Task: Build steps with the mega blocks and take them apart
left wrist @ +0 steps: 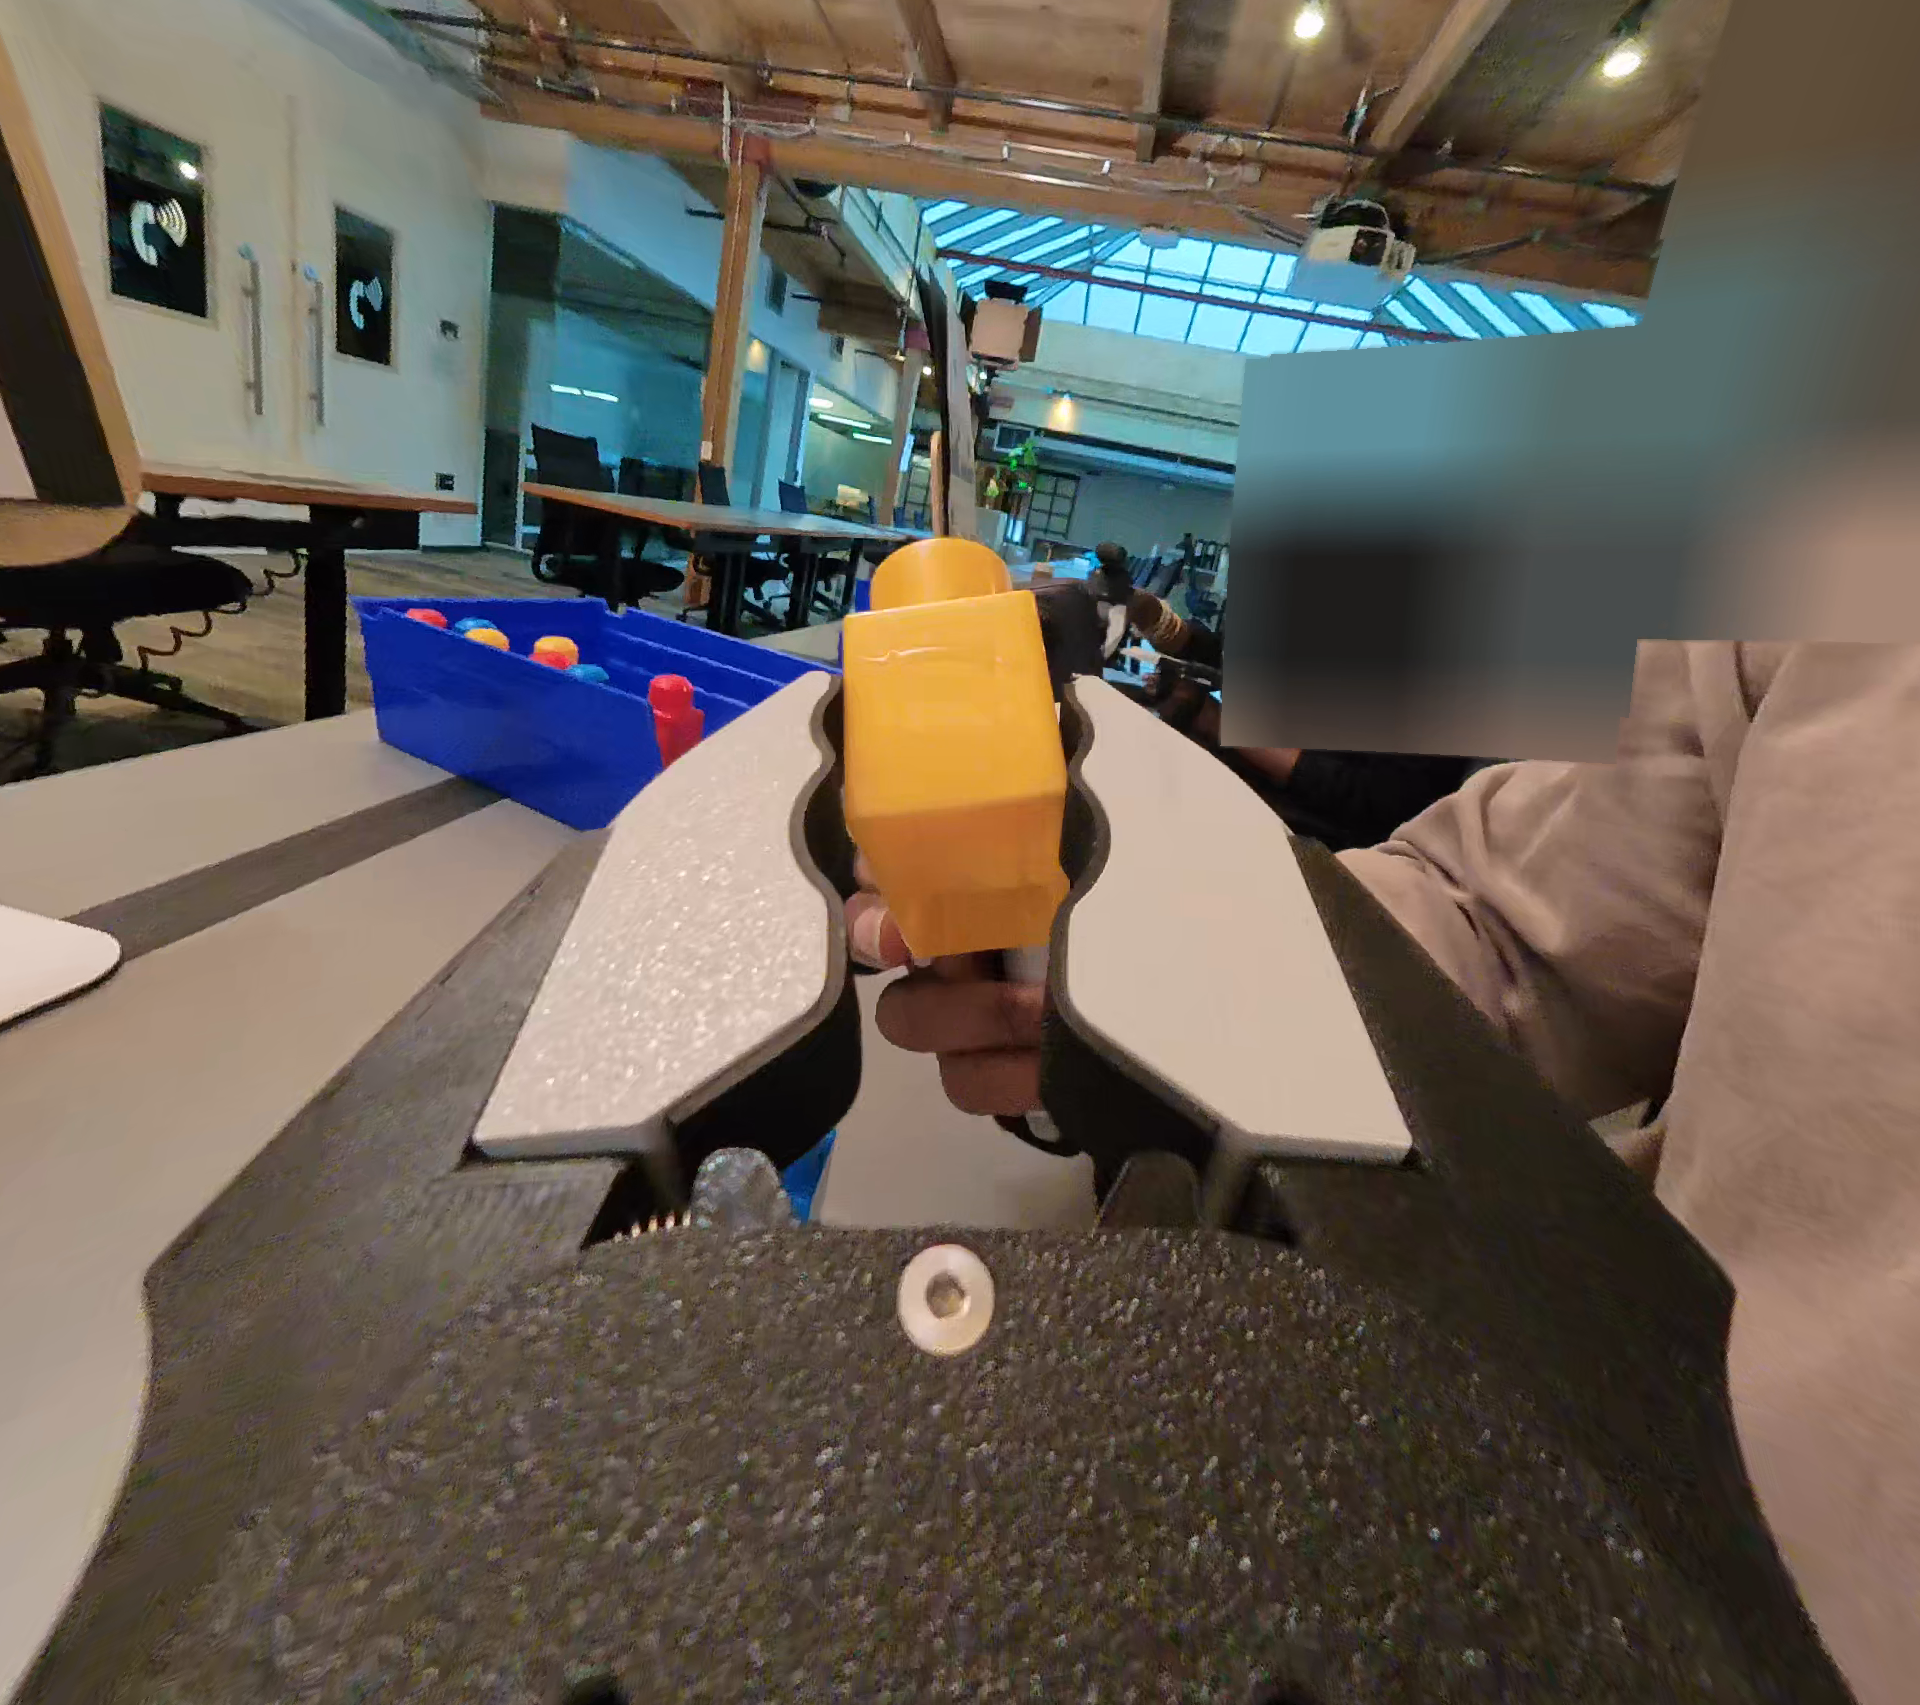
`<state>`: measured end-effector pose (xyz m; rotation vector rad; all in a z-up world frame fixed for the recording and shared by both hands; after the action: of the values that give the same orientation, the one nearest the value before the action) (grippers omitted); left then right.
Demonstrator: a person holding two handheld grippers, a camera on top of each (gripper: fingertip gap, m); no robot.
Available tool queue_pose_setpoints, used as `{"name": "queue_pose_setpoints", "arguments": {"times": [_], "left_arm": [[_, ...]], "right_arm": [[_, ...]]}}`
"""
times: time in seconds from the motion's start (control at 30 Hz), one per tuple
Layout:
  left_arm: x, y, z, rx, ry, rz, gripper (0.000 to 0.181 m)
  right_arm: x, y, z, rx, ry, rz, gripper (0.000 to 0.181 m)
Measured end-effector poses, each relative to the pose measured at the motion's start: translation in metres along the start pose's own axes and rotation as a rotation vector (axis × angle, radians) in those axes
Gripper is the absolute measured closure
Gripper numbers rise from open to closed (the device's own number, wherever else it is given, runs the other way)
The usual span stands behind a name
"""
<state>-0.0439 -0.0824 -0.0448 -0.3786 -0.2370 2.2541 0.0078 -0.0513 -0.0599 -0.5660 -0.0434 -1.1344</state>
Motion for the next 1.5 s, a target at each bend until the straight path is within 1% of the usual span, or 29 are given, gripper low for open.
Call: {"name": "queue_pose_setpoints", "arguments": {"times": [0.03, 0.1, 0.17, 0.23, 0.27, 0.33, 0.37, 0.47, 0.53, 0.7, 0.73, 0.77, 0.8, 0.83, 0.87, 0.93, 1.03, 1.07, 1.1, 1.27, 1.43, 1.5], "left_arm": [[0.0, 0.001, 0.0, 0.013, 0.008, -0.004, 0.143], [-0.001, 0.004, -0.001, 0.051, 0.0, -0.011, 0.143], [0.0, 0.006, 0.0, 0.078, 0.0, -0.016, 0.143], [0.004, 0.011, 0.0, 0.107, -0.01, -0.018, 0.143], [0.006, 0.014, -0.002, 0.141, -0.032, -0.013, 0.143], [0.012, 0.02, -0.006, 0.205, -0.081, 0.009, 0.144], [0.014, 0.023, -0.008, 0.227, -0.087, 0.015, 0.144], [0.02, 0.028, -0.015, 0.283, -0.087, 0.017, 0.144], [0.022, 0.03, -0.022, 0.329, -0.087, 0.01, 0.143], [0.024, 0.031, -0.038, 0.408, -0.07, -0.003, 0.144], [0.025, 0.031, -0.042, 0.424, -0.068, -0.004, 0.143], [0.025, 0.031, -0.044, 0.439, -0.067, -0.006, 0.144], [0.025, 0.031, -0.046, 0.446, -0.064, -0.006, 0.144], [0.025, 0.031, -0.048, 0.447, -0.059, -0.001, 0.144], [0.026, 0.03, -0.049, 0.447, -0.053, 0.003, 0.144], [0.026, 0.03, -0.05, 0.446, -0.047, 0.005, 0.144], [0.023, 0.027, -0.049, 0.427, -0.034, -0.014, 0.144], [0.022, 0.025, -0.049, 0.423, -0.029, -0.02, 0.144], [0.021, 0.024, -0.049, 0.418, -0.026, -0.023, 0.144], [0.015, 0.019, -0.048, 0.39, 0.003, -0.039, 0.144], [0.014, 0.017, -0.048, 0.391, 0.006, -0.045, 0.144], [0.014, 0.018, -0.049, 0.392, 0.006, -0.041, 0.144]], "right_arm": [[0.0, 0.0, 0.0, -0.007, -0.003, -0.004, 0.148], [0.001, -0.001, -0.003, 0.05, 0.039, 0.002, 0.148], [0.0, 0.001, -0.003, 0.166, 0.103, 0.013, 0.147], [-0.007, 0.011, -0.001, 0.296, 0.238, -0.016, 0.139], [-0.014, 0.02, -0.003, 0.392, 0.311, -0.039, 0.136], [-0.036, 0.045, -0.018, 0.65, 0.458, -0.121, 0.128], [-0.045, 0.059, -0.028, 0.767, 0.483, -0.147, 0.124], [-0.067, 0.087, -0.058, 0.996, 0.467, -0.194, 0.116], [-0.073, 0.09, -0.071, 1.06, 0.484, -0.195, 0.117], [-0.081, 0.082, -0.094, 1.185, 0.506, -0.169, 0.12], [-0.082, 0.081, -0.099, 1.215, 0.503, -0.162, 0.123], [-0.084, 0.081, -0.103, 1.25, 0.515, -0.16, 0.138], [-0.086, 0.08, -0.104, 1.245, 0.532, -0.16, 0.145], [-0.085, 0.078, -0.103, 1.231, 0.521, -0.159, 0.145], [-0.085, 0.075, -0.096, 1.178, 0.501, -0.169, 0.145], [-0.078, 0.061, -0.067, 0.934, 0.404, -0.171, 0.145], [-0.056, 0.038, -0.007, 0.45, 0.192, -0.118, 0.145], [-0.049, 0.034, 0.006, 0.329, 0.125, -0.096, 0.145], [-0.045, 0.031, 0.013, 0.256, 0.083, -0.079, 0.145], [-0.029, 0.018, -0.001, 0.196, -0.018, 0.004, 0.145], [-0.022, 0.009, -0.02, 0.272, 0.002, 0.024, 0.145], [-0.022, 0.008, -0.022, 0.287, 0.014, 0.016, 0.145]]}}
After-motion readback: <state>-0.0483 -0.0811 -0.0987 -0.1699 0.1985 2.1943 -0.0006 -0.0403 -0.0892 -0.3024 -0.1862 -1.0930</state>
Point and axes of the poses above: each gripper's, where its closed fingertips meet, y back along the fingers, z out of its top, x = y × z across the jaws, the point moved 3 cm from there along y, back along the fingers, and after that the axes turned 1 degree about x, right-handed, at the moved point
